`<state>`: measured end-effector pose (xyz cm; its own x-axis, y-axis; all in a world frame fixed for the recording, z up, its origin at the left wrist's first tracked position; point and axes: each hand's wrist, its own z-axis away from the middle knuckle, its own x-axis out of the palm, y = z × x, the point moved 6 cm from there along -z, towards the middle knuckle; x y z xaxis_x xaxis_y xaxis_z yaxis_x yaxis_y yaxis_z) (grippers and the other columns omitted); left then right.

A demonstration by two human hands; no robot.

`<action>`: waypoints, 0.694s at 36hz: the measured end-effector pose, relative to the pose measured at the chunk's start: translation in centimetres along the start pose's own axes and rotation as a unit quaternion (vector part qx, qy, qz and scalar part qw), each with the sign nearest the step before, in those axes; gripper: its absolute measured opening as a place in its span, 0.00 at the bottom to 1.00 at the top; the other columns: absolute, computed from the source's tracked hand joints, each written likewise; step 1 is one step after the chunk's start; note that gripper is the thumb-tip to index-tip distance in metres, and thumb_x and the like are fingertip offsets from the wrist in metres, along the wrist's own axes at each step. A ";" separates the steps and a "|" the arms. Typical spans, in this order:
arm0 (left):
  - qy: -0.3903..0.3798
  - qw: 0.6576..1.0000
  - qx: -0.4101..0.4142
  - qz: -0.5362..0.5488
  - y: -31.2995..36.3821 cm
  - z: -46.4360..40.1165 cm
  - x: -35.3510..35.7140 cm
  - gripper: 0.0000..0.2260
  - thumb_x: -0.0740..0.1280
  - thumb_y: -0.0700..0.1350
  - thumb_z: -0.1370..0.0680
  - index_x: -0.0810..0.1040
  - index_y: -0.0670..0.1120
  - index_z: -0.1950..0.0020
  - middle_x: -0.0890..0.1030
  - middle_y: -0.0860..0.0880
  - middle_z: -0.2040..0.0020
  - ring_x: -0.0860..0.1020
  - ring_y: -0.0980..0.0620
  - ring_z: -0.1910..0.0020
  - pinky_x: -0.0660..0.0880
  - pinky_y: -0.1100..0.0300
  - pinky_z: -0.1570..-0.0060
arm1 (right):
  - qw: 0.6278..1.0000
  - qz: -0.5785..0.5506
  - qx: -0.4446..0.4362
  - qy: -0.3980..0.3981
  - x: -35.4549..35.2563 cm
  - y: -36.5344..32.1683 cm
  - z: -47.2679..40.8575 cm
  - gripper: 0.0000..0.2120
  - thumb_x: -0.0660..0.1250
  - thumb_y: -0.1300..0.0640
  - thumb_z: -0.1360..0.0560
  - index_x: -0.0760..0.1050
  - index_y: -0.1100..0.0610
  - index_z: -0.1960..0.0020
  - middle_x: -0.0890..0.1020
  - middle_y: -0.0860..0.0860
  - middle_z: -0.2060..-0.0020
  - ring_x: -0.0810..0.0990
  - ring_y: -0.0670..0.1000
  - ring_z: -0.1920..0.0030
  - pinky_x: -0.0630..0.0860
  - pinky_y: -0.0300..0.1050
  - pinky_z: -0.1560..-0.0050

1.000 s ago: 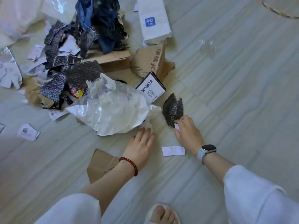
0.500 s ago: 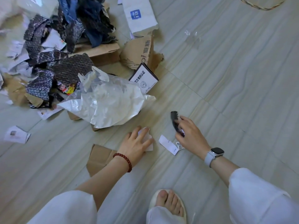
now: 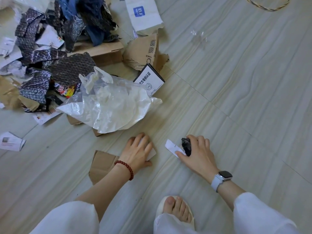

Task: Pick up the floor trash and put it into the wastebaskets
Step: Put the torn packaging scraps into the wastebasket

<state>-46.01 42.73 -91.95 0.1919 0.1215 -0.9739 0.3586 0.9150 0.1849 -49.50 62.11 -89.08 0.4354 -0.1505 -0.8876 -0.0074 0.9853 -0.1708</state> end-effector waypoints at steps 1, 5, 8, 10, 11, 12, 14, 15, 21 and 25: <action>-0.003 1.000 -0.003 -0.009 -0.1 0.1 -0.1 0.35 0.77 0.63 0.52 0.76 0.44 0.53 0.76 0.44 0.52 0.73 0.43 0.48 0.77 0.45 0.53 | 1.000 0.012 0.005 -0.016 0.7 0.0 0.2 0.33 0.66 0.37 0.33 0.64 0.51 0.35 0.68 0.52 0.45 0.64 0.55 0.42 0.71 0.46 0.52; -0.001 0.999 -0.012 -0.034 -0.4 0.3 -0.6 0.30 0.76 0.63 0.50 0.78 0.44 0.59 0.77 0.46 0.62 0.79 0.46 0.62 0.74 0.40 0.47 | 1.000 0.007 0.000 -0.016 2.1 -1.1 0.3 0.32 0.69 0.39 0.34 0.67 0.55 0.37 0.68 0.56 0.45 0.66 0.58 0.45 0.70 0.48 0.45; 0.022 0.999 0.000 -0.023 -0.3 0.7 -0.9 0.27 0.77 0.61 0.48 0.76 0.44 0.59 0.75 0.46 0.64 0.75 0.47 0.70 0.77 0.49 0.53 | 0.998 -0.061 -0.015 -0.021 2.4 -2.6 -0.4 0.22 0.70 0.50 0.29 0.70 0.60 0.41 0.68 0.57 0.42 0.68 0.59 0.43 0.67 0.47 0.42; 0.038 0.999 0.005 -0.016 -0.2 0.8 -1.1 0.24 0.74 0.60 0.44 0.75 0.44 0.60 0.75 0.46 0.64 0.74 0.48 0.72 0.76 0.53 0.57 | 0.996 -0.084 -0.017 -0.037 2.7 -3.4 -0.8 0.17 0.68 0.57 0.27 0.71 0.61 0.42 0.69 0.58 0.42 0.69 0.60 0.42 0.65 0.46 0.41; 0.046 0.999 0.005 -0.012 -0.2 0.8 -1.3 0.22 0.72 0.60 0.42 0.75 0.44 0.61 0.75 0.47 0.65 0.73 0.48 0.72 0.75 0.55 0.58 | 0.996 -0.082 -0.020 -0.042 2.8 -3.7 -1.0 0.15 0.67 0.58 0.26 0.71 0.62 0.42 0.70 0.58 0.43 0.69 0.60 0.43 0.65 0.46 0.41; 0.057 0.998 0.004 -0.007 -0.2 0.8 -1.7 0.20 0.71 0.60 0.40 0.75 0.45 0.61 0.75 0.48 0.65 0.73 0.49 0.72 0.74 0.56 0.60 | 0.996 -0.079 -0.023 -0.044 2.9 -3.8 -1.1 0.13 0.66 0.59 0.26 0.71 0.62 0.43 0.72 0.59 0.44 0.70 0.60 0.43 0.64 0.46 0.42; 0.081 0.997 0.007 0.013 -0.1 0.6 -2.7 0.18 0.66 0.59 0.37 0.75 0.45 0.61 0.75 0.49 0.67 0.73 0.50 0.72 0.72 0.58 0.64 | 0.996 -0.076 -0.036 -0.040 2.7 -4.1 -1.3 0.11 0.65 0.60 0.26 0.72 0.63 0.46 0.73 0.59 0.47 0.70 0.60 0.45 0.65 0.47 0.44; 0.093 0.995 0.013 0.027 0.1 0.4 -3.4 0.17 0.64 0.59 0.35 0.75 0.45 0.60 0.75 0.50 0.67 0.73 0.49 0.72 0.71 0.58 0.67 | 0.996 -0.073 -0.047 -0.037 2.6 -4.2 -1.3 0.09 0.65 0.60 0.26 0.72 0.63 0.47 0.74 0.59 0.48 0.71 0.60 0.45 0.65 0.46 0.45; 0.253 0.963 -0.050 0.083 -2.1 -0.9 -10.6 0.15 0.64 0.53 0.34 0.79 0.44 0.56 0.74 0.48 0.68 0.72 0.47 0.69 0.67 0.56 0.69 | 0.988 -0.149 -0.008 -0.027 1.0 -4.5 -1.5 0.09 0.64 0.59 0.26 0.71 0.63 0.49 0.76 0.59 0.54 0.72 0.58 0.47 0.68 0.49 0.53; 0.293 0.945 -0.138 0.029 -5.6 -1.0 -14.2 0.21 0.61 0.44 0.35 0.75 0.45 0.42 0.78 0.45 0.59 0.74 0.45 0.66 0.68 0.56 0.68 | 0.968 -0.248 0.039 0.005 -1.2 -4.9 -3.0 0.11 0.63 0.58 0.26 0.68 0.59 0.45 0.76 0.57 0.54 0.75 0.58 0.52 0.73 0.50 0.54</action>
<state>-51.71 36.24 -79.30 -0.3651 0.2928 -0.8837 0.0947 0.9560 0.2777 -52.71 57.25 -88.46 0.3593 -0.6078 -0.7082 0.2687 0.7941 -0.5452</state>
